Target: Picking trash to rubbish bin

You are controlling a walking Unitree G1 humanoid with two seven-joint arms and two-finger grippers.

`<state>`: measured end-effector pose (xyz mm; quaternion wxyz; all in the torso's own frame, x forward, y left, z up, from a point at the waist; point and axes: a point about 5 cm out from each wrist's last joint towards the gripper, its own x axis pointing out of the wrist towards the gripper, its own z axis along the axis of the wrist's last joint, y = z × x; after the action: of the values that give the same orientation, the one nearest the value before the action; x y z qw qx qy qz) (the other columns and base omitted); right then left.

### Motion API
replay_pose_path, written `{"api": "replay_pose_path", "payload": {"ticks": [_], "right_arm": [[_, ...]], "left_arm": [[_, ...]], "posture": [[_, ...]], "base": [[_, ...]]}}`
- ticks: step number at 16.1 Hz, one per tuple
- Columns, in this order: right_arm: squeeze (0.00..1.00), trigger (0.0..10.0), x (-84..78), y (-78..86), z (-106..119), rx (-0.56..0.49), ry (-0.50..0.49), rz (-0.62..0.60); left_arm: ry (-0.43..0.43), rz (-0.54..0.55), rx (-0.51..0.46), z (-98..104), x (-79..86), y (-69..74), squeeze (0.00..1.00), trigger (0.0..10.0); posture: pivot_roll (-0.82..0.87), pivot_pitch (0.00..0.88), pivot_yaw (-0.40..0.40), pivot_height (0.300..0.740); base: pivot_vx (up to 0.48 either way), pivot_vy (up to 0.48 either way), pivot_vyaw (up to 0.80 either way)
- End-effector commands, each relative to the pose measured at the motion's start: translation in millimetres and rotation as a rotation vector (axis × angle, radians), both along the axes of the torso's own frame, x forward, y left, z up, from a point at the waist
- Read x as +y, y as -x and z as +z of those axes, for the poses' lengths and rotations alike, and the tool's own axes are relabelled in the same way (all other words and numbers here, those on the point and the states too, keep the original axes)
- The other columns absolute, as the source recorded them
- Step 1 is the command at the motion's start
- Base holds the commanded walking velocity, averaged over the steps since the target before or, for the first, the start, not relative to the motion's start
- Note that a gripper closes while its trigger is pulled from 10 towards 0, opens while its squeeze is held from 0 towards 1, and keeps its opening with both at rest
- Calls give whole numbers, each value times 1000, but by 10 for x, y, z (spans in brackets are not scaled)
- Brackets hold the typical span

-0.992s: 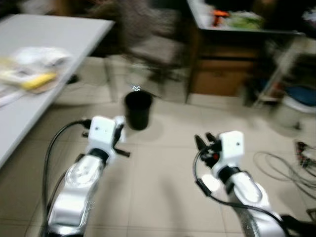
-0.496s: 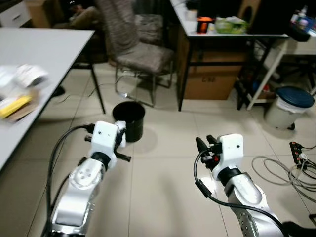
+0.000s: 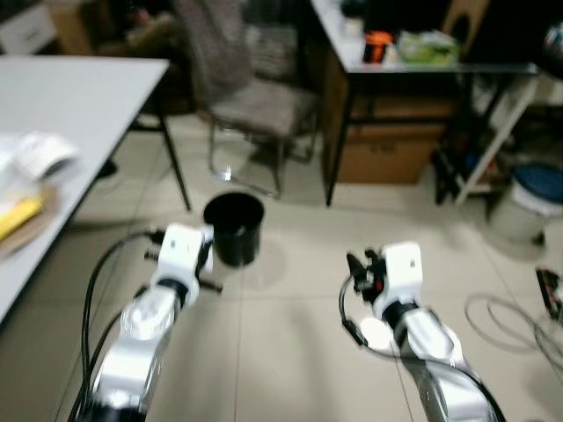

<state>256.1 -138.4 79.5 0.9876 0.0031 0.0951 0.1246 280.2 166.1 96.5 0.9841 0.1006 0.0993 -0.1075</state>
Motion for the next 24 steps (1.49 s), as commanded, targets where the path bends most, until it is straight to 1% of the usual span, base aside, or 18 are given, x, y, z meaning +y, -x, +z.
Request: {"api": "replay_pose_path", "payload": {"ticks": [1, 3, 5, 6, 8, 10, 11, 13, 15, 17, 18, 19, 20, 22, 24], "right_arm": [[0, 10000, -86, -3, 8, -6, 1, -32], [0, 10000, -37, 14, -13, -9, -2, -16], [0, 10000, 36, 41, -46, -1, -8, 9], [0, 10000, 60, 51, -67, 5, -8, 8], [0, 10000, 77, 65, -43, -1, 0, 12], [0, 10000, 64, 76, -35, -9, 16, 16], [0, 10000, 26, 82, -47, -5, 26, 2], [0, 10000, 21, 80, -48, -8, 39, 8], [0, 10000, 19, 63, -50, -10, 89, 33], [0, 10000, 30, 73, -68, -7, 123, 69], [0, 10000, 32, 81, -92, 8, 105, 66], [0, 10000, 51, 83, -101, 4, 114, 91], [0, 10000, 57, 75, -106, 1, 112, 91], [0, 10000, 35, 45, -108, 3, 78, 63], [0, 10000, 29, 33, -109, -3, 101, 76]], "left_arm": [[-2, -23, -17, 43, -75, -10, 0, 10000], [-3, -23, -19, 86, -65, 26, 0, 10000], [-13, -35, -4, 94, -37, 121, 0, 10000], [-16, -31, 1, 78, -6, 156, 0, 10000], [-21, -24, 16, 23, 11, 177, 0, 10000], [-24, -24, 16, -2, -1, 158, 0, 10000], [-19, -19, 18, -15, -13, 148, 0, 10000], [-13, -13, 20, -24, -17, 141, 0, 10000], [-8, -20, 26, -47, -45, 134, 0, 10000], [-4, -23, 21, -57, -73, 117, 0, 10000], [-4, -26, 19, -60, -86, 107, 0, 10000], [-10, -30, 19, -68, -93, 100, 0, 10000], [-11, -28, 20, -76, -89, 94, 0, 10000], [-11, -26, 18, -77, -80, 84, 0, 10000], [-11, -21, 17, -86, -72, 73, 0, 10000]], "posture": [[5, 124, 0, 740], [42, 180, 9, 740], [65, 207, 24, 740], [56, 203, 27, 740], [23, 192, 10, 740], [8, 192, 0, 740], [-4, 188, -12, 740], [-14, 186, -11, 740], [-23, 186, -10, 740], [-32, 180, -9, 740], [-35, 178, -7, 740], [-37, 174, -5, 740], [-38, 174, -4, 740], [-39, 166, -5, 740], [-42, 159, -5, 740]], "base": [[431, 0, -413], [431, 0, 0], [431, 0, 0], [435, 0, 0], [435, 0, 0], [429, 0, 0], [431, 0, 0], [431, 0, 0], [431, 0, 0], [431, 0, 800], [431, 0, 800], [431, 0, 800], [431, 0, 800], [433, 0, 0], [435, 0, 0]]}}
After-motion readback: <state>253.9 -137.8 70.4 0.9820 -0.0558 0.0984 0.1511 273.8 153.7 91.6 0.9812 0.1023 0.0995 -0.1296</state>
